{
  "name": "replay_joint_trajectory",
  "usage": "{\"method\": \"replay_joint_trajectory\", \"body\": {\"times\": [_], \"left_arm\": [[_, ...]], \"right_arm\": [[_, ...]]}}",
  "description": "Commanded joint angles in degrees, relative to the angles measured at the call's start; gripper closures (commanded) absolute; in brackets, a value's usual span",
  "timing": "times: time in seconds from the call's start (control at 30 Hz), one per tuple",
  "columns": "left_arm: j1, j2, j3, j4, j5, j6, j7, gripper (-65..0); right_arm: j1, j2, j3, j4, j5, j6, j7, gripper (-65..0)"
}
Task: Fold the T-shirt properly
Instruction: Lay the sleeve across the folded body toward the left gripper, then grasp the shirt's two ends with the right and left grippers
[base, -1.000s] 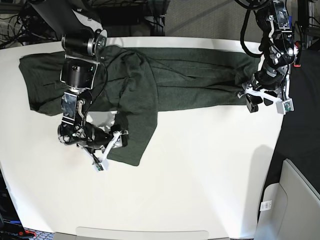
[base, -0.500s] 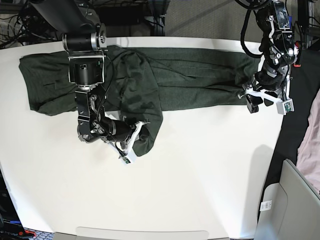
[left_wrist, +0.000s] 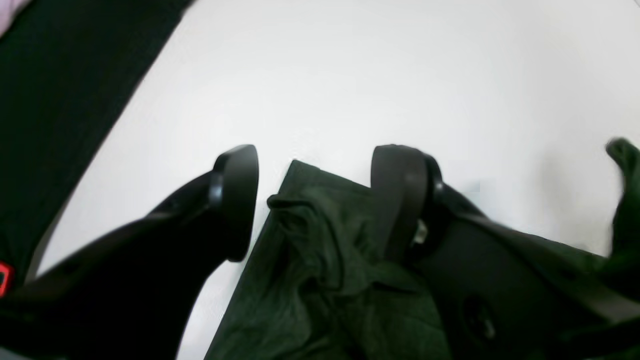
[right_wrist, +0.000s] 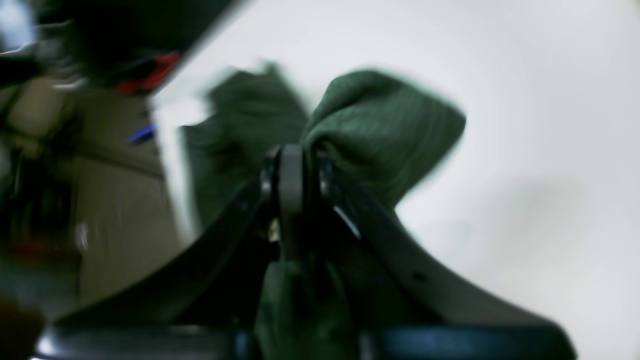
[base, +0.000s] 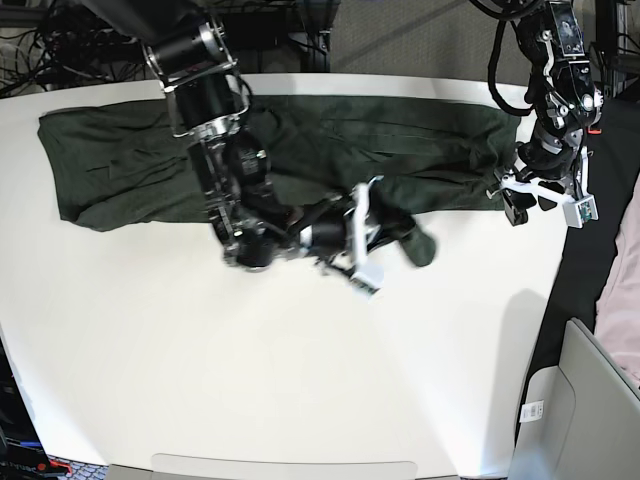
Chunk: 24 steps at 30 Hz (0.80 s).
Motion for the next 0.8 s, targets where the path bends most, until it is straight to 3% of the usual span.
{"method": "replay_joint_trajectory", "body": {"times": [0.0, 0.03, 0.33, 0.4, 0.57, 0.67, 0.77], "left_arm": [[-0.35, -0.60, -0.35, 1.12, 0.06, -0.09, -1.28, -35.0], [-0.09, -0.60, -1.14, 1.12, 0.06, -0.09, -1.28, -35.0], [1.41, -0.60, -5.98, 1.12, 0.06, -0.18, -1.28, -35.0], [2.38, -0.60, -6.85, 1.12, 0.06, -0.18, -1.28, -35.0], [2.55, -0.60, -6.85, 1.12, 0.06, -0.27, -1.28, -35.0], [2.55, -0.60, -6.59, 1.12, 0.06, -0.27, -1.28, -35.1], [2.90, -0.60, -6.59, 1.03, 0.06, -0.36, -1.28, -35.2]], "right_arm": [[0.22, -1.47, -0.52, 0.99, 1.01, 0.10, 0.91, -0.6], [-0.31, -3.14, -1.40, 0.99, 1.01, 0.10, 0.91, -0.6], [-0.14, -3.31, -7.11, 0.46, -0.13, 0.10, 1.44, -2.4], [-0.14, -3.31, -7.11, 0.46, -0.40, 0.10, 2.58, -8.7], [-0.31, -3.31, -6.85, -0.16, -0.13, 0.10, 3.81, -32.1], [-0.14, -3.31, -5.62, 0.37, 0.04, 0.10, 3.81, -33.8], [-0.84, -0.50, -1.31, 2.04, 0.13, 0.10, 3.64, -33.8]]}}
